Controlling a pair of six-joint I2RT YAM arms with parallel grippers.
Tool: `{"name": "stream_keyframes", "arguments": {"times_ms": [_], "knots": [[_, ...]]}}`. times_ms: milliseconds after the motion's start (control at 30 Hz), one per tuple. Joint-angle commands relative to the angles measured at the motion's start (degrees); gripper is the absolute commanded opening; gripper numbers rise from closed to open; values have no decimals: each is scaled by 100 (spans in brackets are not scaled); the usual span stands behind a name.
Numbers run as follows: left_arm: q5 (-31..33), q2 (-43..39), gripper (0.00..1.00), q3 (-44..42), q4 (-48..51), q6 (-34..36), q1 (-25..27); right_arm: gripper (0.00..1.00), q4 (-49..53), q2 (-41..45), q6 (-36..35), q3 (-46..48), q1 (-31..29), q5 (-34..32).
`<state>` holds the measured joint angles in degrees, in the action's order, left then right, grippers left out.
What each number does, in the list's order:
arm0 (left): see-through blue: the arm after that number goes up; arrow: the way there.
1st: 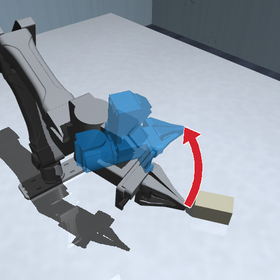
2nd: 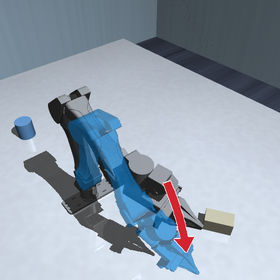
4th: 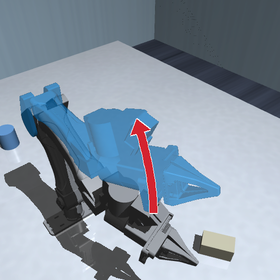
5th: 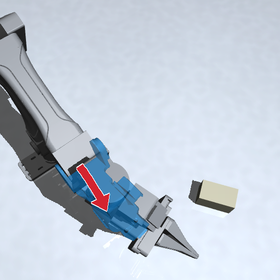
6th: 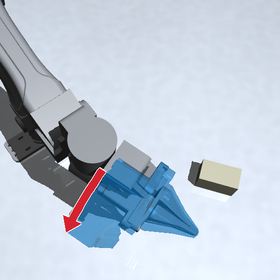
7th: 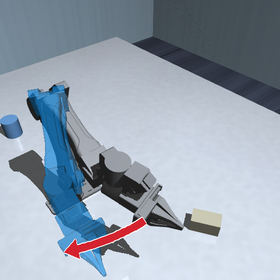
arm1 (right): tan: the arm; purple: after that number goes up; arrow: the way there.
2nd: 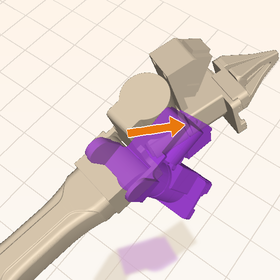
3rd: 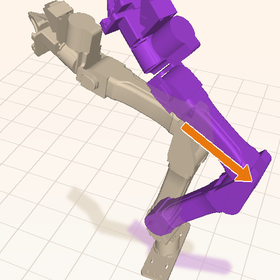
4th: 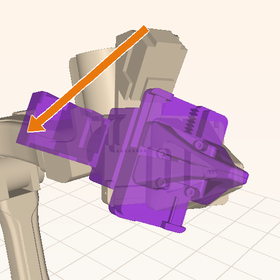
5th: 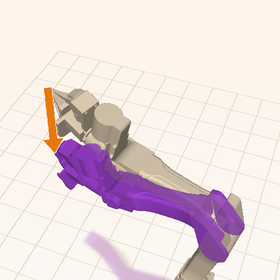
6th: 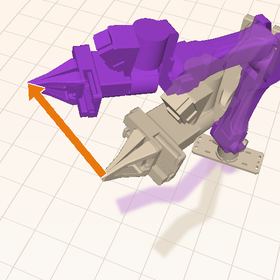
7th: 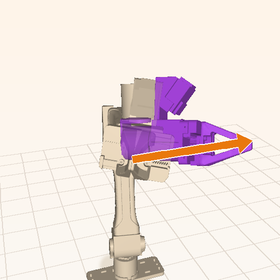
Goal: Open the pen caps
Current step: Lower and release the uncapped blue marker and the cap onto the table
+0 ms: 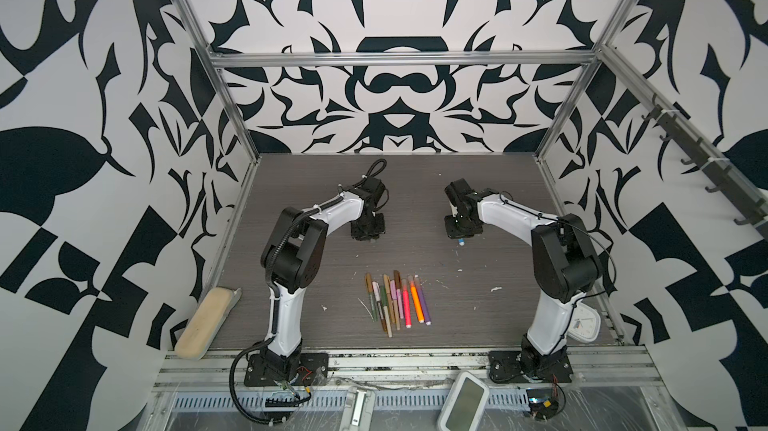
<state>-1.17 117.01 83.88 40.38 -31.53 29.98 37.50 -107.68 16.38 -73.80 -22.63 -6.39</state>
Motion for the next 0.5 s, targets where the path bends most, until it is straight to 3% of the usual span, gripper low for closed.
{"name": "stream_keyframes", "arguments": {"times_ms": [0,133,367,467], "knots": [[109,172,0,116,330,94,8,0,73,15,-44,-55,13,-39],[80,275,5,206,366,129,8,0,-42,-8,40,78,44,156],[79,340,28,243,394,129,43,1,-139,-93,84,155,124,383],[67,340,38,261,417,129,51,14,-168,-122,90,172,169,491]]}}
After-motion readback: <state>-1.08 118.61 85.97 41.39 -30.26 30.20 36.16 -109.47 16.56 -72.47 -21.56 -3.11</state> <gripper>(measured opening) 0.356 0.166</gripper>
